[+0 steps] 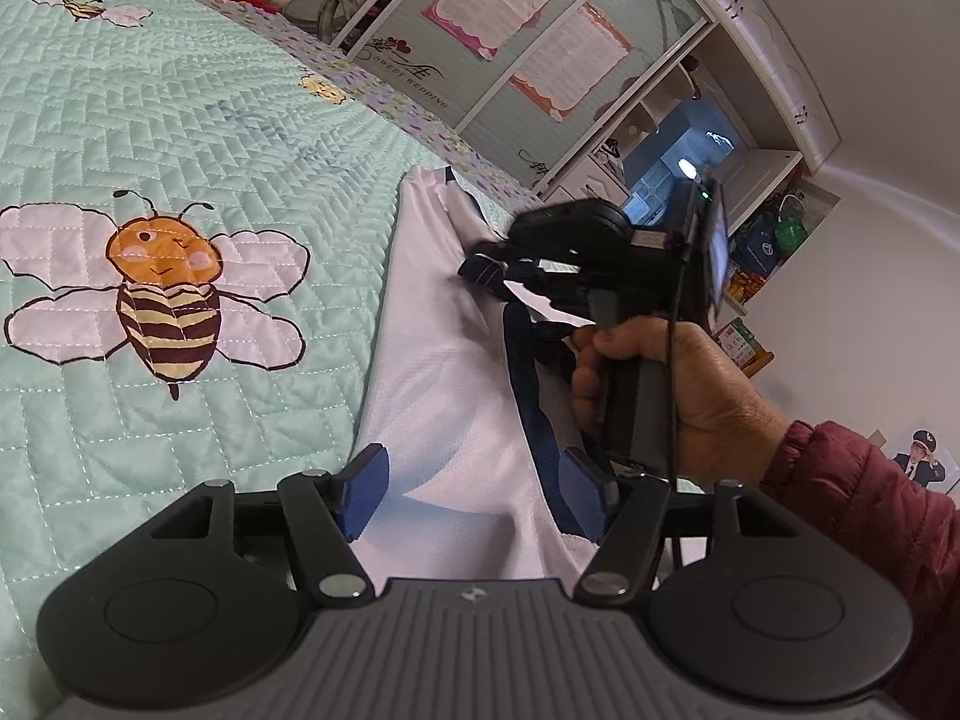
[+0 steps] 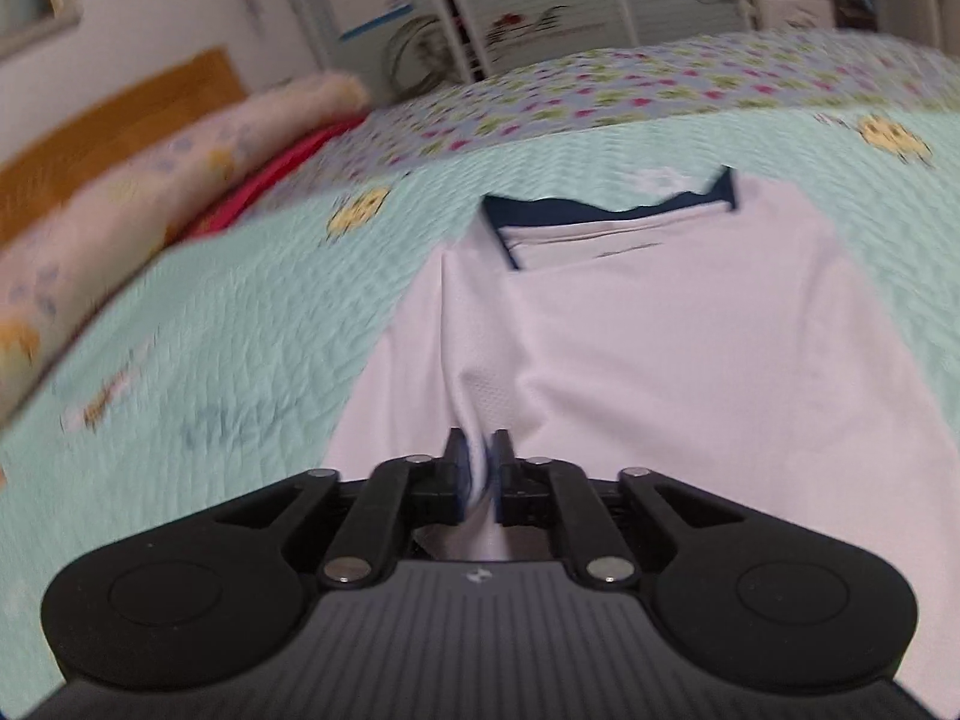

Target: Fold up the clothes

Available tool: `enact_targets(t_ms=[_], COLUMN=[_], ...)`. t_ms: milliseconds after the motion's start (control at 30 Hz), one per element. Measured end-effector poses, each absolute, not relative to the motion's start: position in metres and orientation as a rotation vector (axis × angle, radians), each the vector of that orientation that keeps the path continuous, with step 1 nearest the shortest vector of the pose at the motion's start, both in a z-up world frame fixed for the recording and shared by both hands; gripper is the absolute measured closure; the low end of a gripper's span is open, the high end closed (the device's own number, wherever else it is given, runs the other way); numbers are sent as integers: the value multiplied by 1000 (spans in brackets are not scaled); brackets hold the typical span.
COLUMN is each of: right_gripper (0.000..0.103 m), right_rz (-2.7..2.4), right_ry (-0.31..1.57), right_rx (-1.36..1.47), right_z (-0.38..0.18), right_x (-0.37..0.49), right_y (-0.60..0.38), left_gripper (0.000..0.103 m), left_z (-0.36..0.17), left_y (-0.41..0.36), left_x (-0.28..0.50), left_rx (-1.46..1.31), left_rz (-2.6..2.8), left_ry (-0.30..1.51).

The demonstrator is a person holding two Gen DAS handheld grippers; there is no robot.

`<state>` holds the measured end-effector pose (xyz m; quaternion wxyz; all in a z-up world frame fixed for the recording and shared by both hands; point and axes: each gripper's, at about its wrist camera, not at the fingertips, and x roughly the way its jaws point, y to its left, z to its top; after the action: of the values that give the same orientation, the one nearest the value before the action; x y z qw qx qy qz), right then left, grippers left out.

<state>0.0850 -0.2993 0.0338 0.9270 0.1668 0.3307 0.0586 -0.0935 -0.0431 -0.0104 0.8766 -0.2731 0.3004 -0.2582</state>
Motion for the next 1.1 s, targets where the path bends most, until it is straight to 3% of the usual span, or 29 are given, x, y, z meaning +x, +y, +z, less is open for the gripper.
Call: enact_targets(t_ms=[33, 267, 500, 667, 1000, 1033, 1100], right_gripper=[72, 73, 74, 73, 73, 74, 87], right_rz=[134, 132, 172, 141, 20, 9, -4], right_ry=[683, 613, 715, 684, 671, 667, 657], right_rx=[321, 360, 391, 413, 80, 74, 111], right_z=[34, 54, 46, 44, 43, 41, 40], right_x=[86, 91, 125, 123, 137, 139, 140], right_y=[-294, -303, -283, -275, -247, -247, -254], left_gripper=[37, 37, 35, 34, 34, 34, 34], left_z=[-10, -12, -12, -12, -13, -12, -12], left_y=[-43, -40, -40, -40, -39, -39, -39], left_x=[-93, -92, -93, -93, -94, -94, -94], left_rx=[-572, -590, -595, -602, -609, -609, -608], left_rz=[-540, -549, -560, -564, -567, -567, -567], left_ry=[627, 625, 623, 622, 621, 621, 621])
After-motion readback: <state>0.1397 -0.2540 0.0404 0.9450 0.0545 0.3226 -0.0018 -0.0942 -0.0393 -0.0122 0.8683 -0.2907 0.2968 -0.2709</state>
